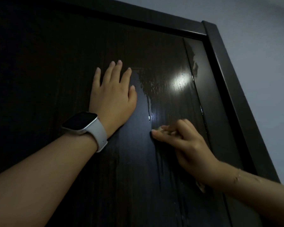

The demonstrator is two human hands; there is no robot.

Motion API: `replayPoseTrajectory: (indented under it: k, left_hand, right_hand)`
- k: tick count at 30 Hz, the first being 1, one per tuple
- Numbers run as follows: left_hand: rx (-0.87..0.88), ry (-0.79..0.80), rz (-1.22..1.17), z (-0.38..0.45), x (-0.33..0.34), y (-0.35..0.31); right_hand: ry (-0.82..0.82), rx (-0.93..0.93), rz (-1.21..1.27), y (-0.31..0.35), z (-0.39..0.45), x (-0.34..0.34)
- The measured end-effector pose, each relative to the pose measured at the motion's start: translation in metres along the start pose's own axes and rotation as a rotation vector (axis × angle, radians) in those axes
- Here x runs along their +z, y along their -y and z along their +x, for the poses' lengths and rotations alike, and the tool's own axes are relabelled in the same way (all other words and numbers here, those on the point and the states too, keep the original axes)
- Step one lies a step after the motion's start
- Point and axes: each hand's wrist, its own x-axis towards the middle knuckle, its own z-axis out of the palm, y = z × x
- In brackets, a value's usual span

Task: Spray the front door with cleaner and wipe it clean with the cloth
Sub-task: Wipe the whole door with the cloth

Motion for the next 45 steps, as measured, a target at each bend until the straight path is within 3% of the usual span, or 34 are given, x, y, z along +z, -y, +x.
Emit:
replayPoseTrajectory:
  k: [2, 6, 8, 12, 15, 18, 20, 23, 26, 32, 35, 37, 40, 42, 45]
  left_hand:
    - [-0.004, 0.005, 0.007, 0.000, 0.000, -0.001]
    - [0.005, -0.013, 0.025, 0.000, 0.001, 0.000]
    - [0.003, -0.013, 0.029, 0.000, 0.002, 0.001]
    - [0.017, 0.001, -0.011, 0.001, -0.002, 0.001]
    - [0.097, -0.008, -0.076, -0.014, -0.010, -0.004]
    - [0.108, 0.044, -0.078, -0.054, -0.015, -0.011]
    - [0.121, 0.093, -0.031, -0.076, -0.016, -0.012]
    - [0.109, 0.085, -0.022, -0.083, -0.017, -0.010]
    - [0.105, 0.065, -0.041, -0.081, -0.017, -0.009]
    - [0.120, 0.074, -0.093, -0.081, -0.020, -0.007]
    - [0.120, 0.117, -0.207, -0.080, -0.030, 0.000]
    - [0.141, 0.099, -0.164, -0.080, -0.039, 0.010]
    - [0.105, 0.070, -0.084, -0.083, -0.049, 0.034]
    - [0.047, 0.082, -0.063, -0.085, -0.050, 0.050]
    - [-0.006, 0.095, -0.039, -0.089, -0.046, 0.059]
  right_hand:
    - [-0.039, 0.018, -0.019, -0.020, 0.022, -0.001]
    - [-0.166, 0.309, -0.139, -0.060, 0.094, -0.002]
    - [-0.178, 0.361, -0.159, -0.061, 0.102, 0.000]
    - [-0.153, 0.215, -0.110, -0.018, 0.038, 0.006]
    - [0.004, 0.077, 0.002, 0.029, -0.038, 0.002]
    - [0.080, -0.014, 0.027, 0.031, -0.048, -0.006]
    - [0.009, 0.019, -0.012, 0.009, -0.016, -0.004]
    - [-0.120, 0.214, -0.088, -0.026, 0.039, 0.001]
    - [-0.164, 0.300, -0.091, -0.026, 0.053, 0.006]
    - [0.017, 0.064, -0.013, 0.045, -0.046, 0.002]
    - [0.104, 0.003, -0.009, 0.034, -0.044, -0.007]
    - [0.017, 0.086, -0.045, 0.013, -0.015, -0.006]
    - [-0.180, 0.404, -0.078, -0.013, 0.037, 0.001]
    - [-0.246, 0.471, -0.068, 0.001, 0.051, 0.013]
    - [-0.136, 0.163, 0.000, 0.060, 0.023, 0.031]
